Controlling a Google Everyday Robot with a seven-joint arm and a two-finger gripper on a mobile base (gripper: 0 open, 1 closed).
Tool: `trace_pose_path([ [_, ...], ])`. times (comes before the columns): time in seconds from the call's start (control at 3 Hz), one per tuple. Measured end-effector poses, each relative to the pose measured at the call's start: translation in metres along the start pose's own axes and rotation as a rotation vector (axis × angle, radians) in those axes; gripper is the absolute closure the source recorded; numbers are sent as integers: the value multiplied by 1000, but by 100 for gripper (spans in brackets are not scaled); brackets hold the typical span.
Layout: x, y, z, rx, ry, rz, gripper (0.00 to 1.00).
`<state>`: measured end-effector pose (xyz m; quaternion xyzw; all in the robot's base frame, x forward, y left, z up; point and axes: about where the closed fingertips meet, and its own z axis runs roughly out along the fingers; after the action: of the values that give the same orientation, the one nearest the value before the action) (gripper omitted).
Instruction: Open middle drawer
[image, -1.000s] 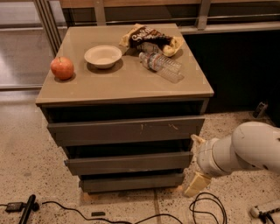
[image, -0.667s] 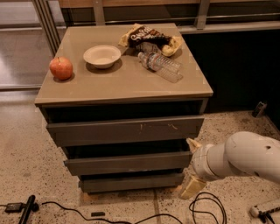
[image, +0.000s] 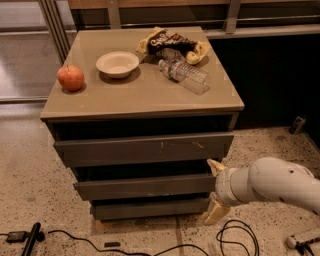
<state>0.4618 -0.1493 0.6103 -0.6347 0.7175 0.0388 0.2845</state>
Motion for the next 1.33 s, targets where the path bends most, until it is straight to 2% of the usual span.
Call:
trace_pose_path([
  [0.33, -6, 3, 0, 8, 5, -20, 0],
  [0.67, -7, 4, 20, -16, 9, -37, 0],
  [1.0, 2, 11, 48, -58, 29, -37, 0],
  [1.33, 22, 16, 88, -95, 38, -18, 0],
])
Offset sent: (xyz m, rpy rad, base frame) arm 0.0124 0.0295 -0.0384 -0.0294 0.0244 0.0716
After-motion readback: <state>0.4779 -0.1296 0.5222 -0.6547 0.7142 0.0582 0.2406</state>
